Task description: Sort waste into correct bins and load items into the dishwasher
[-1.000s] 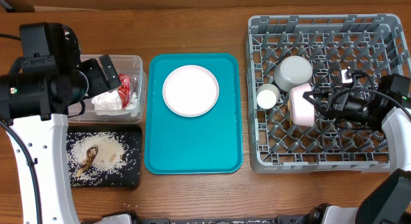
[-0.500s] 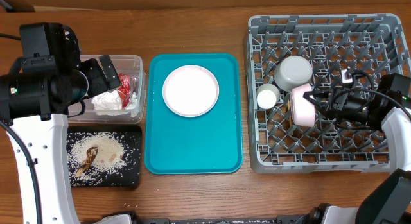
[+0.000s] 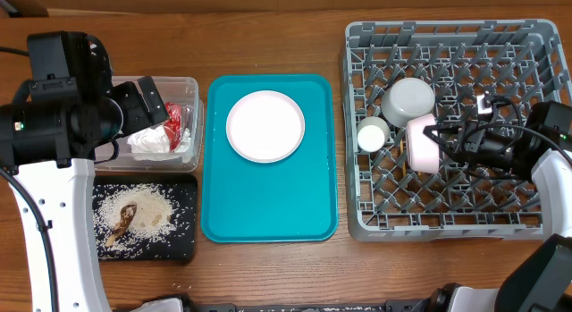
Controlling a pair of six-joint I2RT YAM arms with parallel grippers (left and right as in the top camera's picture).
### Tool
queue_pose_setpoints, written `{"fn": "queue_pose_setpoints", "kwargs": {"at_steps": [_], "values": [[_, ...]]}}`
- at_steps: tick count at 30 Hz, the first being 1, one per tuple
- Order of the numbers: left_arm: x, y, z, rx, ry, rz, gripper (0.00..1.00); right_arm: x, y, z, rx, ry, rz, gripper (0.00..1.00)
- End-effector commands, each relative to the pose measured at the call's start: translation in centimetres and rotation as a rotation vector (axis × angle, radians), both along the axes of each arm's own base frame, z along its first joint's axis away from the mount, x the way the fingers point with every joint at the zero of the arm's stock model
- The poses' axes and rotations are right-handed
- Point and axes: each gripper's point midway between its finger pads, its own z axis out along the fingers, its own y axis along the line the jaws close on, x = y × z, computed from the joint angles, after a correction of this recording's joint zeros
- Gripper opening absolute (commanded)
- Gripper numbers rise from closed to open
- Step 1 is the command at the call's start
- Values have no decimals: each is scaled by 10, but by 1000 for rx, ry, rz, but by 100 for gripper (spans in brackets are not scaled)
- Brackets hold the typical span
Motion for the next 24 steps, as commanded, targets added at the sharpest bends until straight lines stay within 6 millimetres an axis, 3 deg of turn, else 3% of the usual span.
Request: {"fn": "queue_pose_setpoints", "kwargs": {"at_steps": [1, 5, 24], "values": [[2, 3, 1, 8, -2, 5, 100, 0, -3, 17, 146, -20, -14, 4], [2, 3, 1, 8, -2, 5, 100, -1, -11, 29, 213, -46, -35, 4], [2, 3, 1, 8, -2, 5, 100, -6, -12, 14, 180, -73, -38, 4]]}}
